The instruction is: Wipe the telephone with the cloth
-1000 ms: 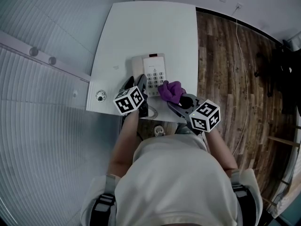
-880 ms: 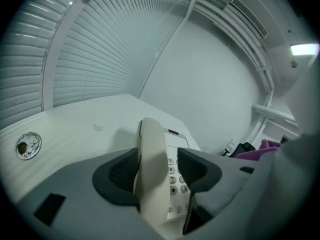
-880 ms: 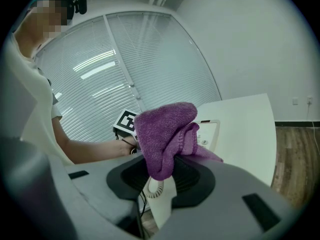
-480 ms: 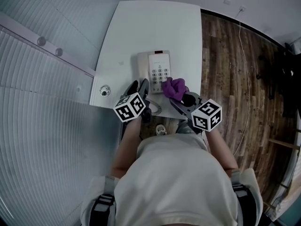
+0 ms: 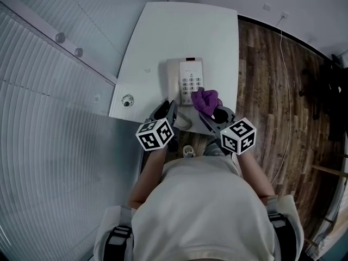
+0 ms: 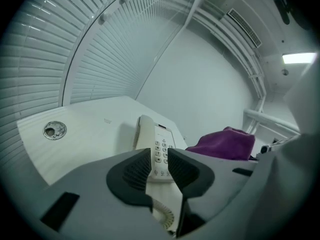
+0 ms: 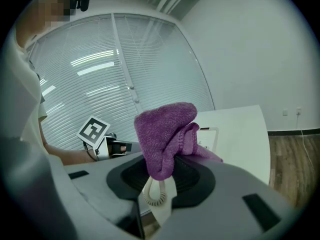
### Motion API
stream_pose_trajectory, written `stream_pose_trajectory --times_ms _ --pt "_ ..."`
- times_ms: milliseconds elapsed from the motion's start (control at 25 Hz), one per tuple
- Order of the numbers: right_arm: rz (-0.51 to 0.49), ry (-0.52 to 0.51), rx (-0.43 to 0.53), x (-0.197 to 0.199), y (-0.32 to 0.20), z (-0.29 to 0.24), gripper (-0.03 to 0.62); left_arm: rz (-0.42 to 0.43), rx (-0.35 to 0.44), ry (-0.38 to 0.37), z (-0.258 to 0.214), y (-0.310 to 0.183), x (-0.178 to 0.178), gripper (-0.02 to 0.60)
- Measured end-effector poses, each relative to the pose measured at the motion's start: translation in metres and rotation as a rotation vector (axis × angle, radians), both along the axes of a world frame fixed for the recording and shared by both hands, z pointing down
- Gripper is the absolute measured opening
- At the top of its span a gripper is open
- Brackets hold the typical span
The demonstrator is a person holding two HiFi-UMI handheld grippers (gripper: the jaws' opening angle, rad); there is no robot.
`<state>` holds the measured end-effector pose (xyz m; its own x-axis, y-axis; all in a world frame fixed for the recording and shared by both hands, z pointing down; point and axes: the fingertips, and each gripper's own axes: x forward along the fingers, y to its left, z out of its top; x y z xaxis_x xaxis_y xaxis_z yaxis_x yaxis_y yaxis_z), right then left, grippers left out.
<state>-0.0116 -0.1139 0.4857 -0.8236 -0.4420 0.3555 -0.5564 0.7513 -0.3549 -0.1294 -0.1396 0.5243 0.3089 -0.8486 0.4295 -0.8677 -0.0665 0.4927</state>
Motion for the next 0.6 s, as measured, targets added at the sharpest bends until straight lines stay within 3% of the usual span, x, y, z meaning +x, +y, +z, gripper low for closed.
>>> stream_pose_trajectory --times_ms 280,600 --pt "0.049 -0.012 0.025 -0.003 0.008 -0.004 0.124 0.038 0.013 -0.021 -0.004 0.024 0.002 0.043" --pt "0.055 -0.014 0.044 -0.009 0.024 -0.005 0.124 0.061 0.028 -0.019 -0.010 0.042 0.009 0.032"
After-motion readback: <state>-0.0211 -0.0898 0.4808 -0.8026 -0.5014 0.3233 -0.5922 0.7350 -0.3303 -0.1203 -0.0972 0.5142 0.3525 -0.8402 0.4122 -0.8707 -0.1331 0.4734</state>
